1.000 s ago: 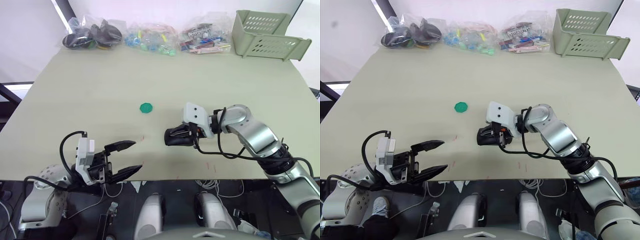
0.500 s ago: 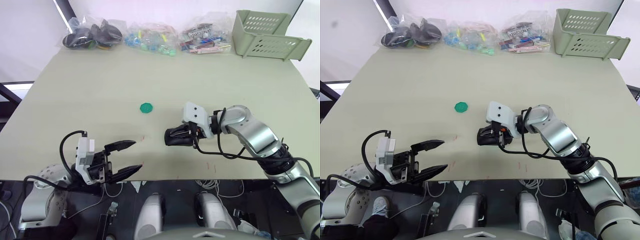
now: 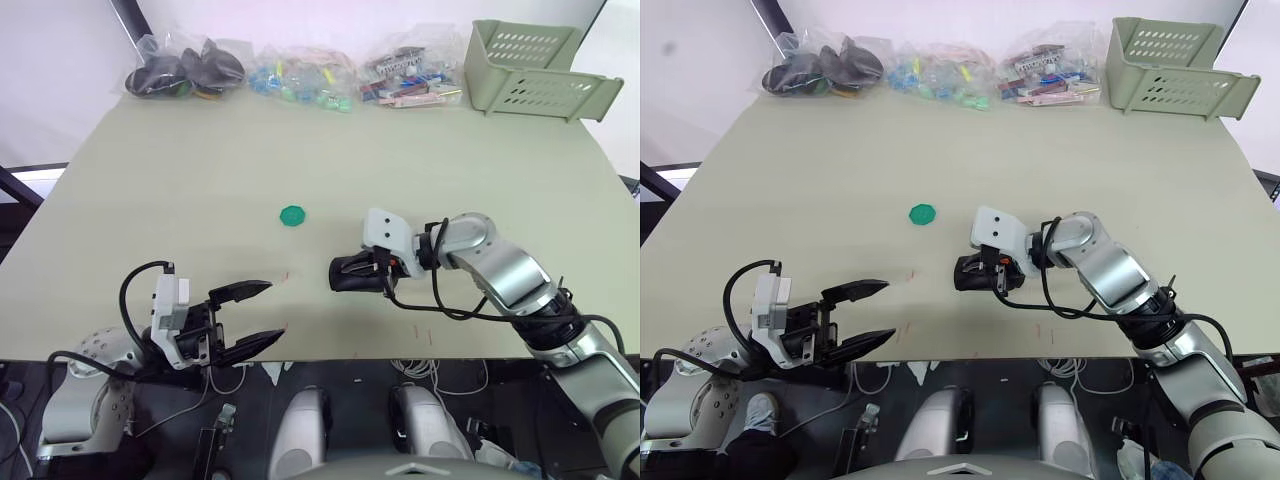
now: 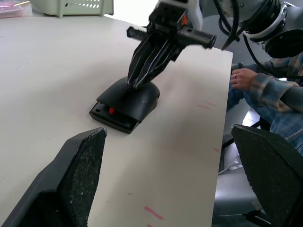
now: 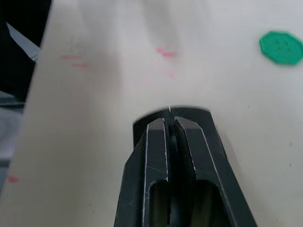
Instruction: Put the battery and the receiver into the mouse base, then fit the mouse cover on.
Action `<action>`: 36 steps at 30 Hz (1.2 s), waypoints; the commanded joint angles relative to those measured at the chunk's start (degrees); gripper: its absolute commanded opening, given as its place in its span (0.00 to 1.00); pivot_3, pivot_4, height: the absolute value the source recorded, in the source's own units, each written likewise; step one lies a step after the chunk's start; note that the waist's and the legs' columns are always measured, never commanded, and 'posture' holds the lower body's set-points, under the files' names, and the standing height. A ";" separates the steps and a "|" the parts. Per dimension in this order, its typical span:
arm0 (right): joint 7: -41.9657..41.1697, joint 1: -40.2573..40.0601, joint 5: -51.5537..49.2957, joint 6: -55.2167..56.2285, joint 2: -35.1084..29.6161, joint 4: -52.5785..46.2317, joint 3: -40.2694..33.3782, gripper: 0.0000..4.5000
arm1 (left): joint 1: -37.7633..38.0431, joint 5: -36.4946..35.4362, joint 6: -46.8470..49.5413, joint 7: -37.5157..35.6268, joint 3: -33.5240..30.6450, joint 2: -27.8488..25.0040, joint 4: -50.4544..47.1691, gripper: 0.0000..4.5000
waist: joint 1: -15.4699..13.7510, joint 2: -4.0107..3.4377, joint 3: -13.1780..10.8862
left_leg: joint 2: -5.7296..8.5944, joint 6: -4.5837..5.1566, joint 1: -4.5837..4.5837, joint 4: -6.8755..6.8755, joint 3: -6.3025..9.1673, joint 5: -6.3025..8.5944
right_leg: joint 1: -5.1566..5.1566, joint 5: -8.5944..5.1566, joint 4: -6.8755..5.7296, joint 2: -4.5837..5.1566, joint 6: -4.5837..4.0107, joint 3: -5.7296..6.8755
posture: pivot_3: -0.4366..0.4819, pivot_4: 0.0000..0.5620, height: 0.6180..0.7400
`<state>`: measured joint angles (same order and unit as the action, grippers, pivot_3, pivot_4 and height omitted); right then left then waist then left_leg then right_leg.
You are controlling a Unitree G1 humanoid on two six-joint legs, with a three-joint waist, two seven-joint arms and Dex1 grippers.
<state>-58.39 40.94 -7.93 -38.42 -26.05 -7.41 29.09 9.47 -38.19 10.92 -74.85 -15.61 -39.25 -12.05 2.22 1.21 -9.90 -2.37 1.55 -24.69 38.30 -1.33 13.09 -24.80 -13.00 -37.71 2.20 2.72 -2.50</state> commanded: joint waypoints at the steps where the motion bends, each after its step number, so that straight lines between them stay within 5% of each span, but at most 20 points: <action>1: 0.42 0.44 1.61 1.11 0.22 1.38 0.71 0.07 | -0.03 -0.11 -0.34 -0.14 -0.24 -0.55 -0.68 1.00 | 0.00 0.01 0.01 | 0.00 0.00 0.00 0.00 0.00 0.00 | 0.00 0.00 0.00 0.00 0.00 -0.01 | 0.48 0.27 1.00; 23: 2.26 1.54 4.37 3.03 6.53 10.18 0.50 0.07 | -0.16 0.12 -0.22 0.74 0.80 0.12 -0.96 1.00 | -0.07 0.04 0.03 | 0.00 0.00 0.10 0.02 0.01 -0.01 | 0.09 0.00 -0.03 0.00 0.00 0.01 | 0.48 0.27 1.00; 29: 1.19 0.04 -6.78 -3.66 8.60 2.06 -9.07 0.07 | 0.00 0.09 -0.33 1.04 0.82 0.31 -1.08 1.00 | -0.17 0.04 0.03 | 0.01 -0.01 0.03 0.02 0.03 0.00 | 0.08 0.00 0.00 0.02 0.00 0.02 | 0.48 0.27 1.00; 36: 2.18 -5.10 -8.92 -3.81 3.02 -5.70 -12.70 0.07 | 0.59 0.08 -0.53 1.50 0.78 0.78 -1.44 1.00 | -0.26 0.02 0.01 | 0.01 0.00 -0.02 -0.02 0.05 0.00 | 0.03 0.00 0.03 0.02 0.00 0.05 | 0.48 0.27 1.00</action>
<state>-56.69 36.31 -16.04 -43.26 -22.53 -10.62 17.82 9.75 -37.77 10.93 -73.45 -14.68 -38.52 -12.14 1.96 1.23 -9.88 -2.36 1.55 -24.71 38.28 -1.28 13.09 -24.76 -13.00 -37.67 2.22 2.73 -2.44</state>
